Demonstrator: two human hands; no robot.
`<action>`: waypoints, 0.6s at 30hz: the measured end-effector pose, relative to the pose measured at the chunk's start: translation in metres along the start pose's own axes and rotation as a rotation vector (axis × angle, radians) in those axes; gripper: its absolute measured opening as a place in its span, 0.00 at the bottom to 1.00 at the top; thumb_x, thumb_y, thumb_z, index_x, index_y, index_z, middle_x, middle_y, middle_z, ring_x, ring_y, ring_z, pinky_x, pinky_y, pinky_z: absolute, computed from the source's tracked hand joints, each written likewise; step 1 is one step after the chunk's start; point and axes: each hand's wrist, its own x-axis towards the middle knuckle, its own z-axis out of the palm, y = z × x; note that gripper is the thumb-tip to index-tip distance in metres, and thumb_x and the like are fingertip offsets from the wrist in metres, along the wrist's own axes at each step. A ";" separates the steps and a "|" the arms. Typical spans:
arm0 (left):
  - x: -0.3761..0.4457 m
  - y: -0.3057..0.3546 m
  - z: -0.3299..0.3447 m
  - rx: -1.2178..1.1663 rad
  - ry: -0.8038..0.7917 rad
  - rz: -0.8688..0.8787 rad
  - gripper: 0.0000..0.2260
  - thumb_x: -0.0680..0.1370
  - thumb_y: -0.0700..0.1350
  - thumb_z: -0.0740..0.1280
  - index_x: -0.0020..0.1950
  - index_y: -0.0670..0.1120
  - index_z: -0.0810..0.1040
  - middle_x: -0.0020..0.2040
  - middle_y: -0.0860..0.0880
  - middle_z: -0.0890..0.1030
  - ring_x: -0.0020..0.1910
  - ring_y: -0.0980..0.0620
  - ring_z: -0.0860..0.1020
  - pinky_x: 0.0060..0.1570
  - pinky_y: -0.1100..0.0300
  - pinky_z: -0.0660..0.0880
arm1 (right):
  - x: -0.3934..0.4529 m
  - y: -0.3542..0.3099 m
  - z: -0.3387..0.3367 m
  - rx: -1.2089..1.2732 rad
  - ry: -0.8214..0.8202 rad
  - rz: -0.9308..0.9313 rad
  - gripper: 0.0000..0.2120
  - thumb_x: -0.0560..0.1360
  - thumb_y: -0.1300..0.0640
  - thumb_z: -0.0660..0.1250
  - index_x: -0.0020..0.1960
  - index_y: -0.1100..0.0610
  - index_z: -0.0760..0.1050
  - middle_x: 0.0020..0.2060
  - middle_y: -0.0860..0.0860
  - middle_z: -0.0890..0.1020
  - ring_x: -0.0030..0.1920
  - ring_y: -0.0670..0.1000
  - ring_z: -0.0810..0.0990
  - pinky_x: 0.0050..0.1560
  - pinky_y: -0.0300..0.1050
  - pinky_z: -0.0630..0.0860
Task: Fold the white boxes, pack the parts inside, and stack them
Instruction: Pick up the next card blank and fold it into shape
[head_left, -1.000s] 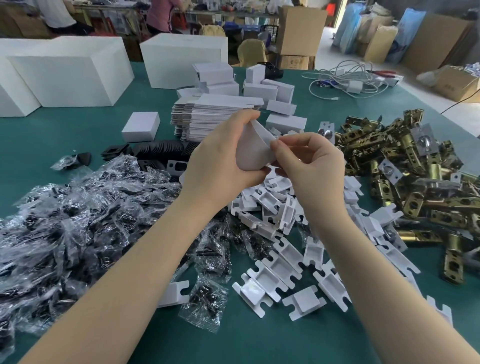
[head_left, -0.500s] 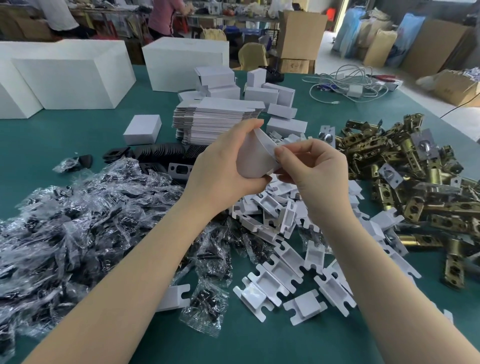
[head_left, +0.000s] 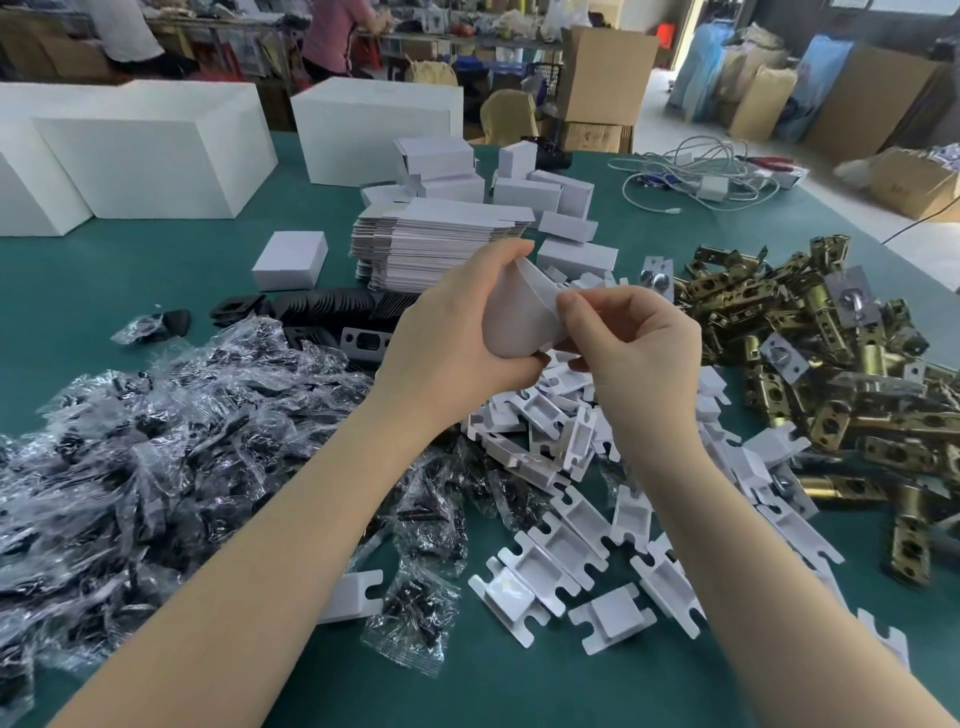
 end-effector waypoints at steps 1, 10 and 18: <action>0.000 -0.001 0.000 0.000 -0.007 0.002 0.39 0.64 0.51 0.78 0.72 0.61 0.65 0.60 0.62 0.72 0.50 0.62 0.70 0.45 0.70 0.68 | 0.000 0.000 0.000 0.009 -0.010 0.007 0.04 0.75 0.58 0.73 0.42 0.51 0.82 0.36 0.49 0.86 0.38 0.50 0.85 0.38 0.42 0.80; -0.001 0.000 0.001 -0.021 -0.024 -0.009 0.40 0.64 0.52 0.78 0.72 0.64 0.63 0.60 0.63 0.71 0.52 0.59 0.72 0.45 0.67 0.70 | 0.001 -0.002 0.000 0.033 0.006 0.021 0.05 0.74 0.59 0.74 0.41 0.50 0.82 0.35 0.48 0.86 0.37 0.49 0.85 0.36 0.40 0.79; 0.002 -0.001 -0.002 -0.041 -0.009 -0.031 0.41 0.63 0.53 0.79 0.72 0.63 0.64 0.59 0.63 0.71 0.52 0.58 0.73 0.45 0.72 0.70 | -0.001 -0.006 0.002 0.080 -0.009 0.059 0.03 0.74 0.57 0.75 0.41 0.52 0.83 0.35 0.50 0.86 0.38 0.52 0.85 0.37 0.40 0.79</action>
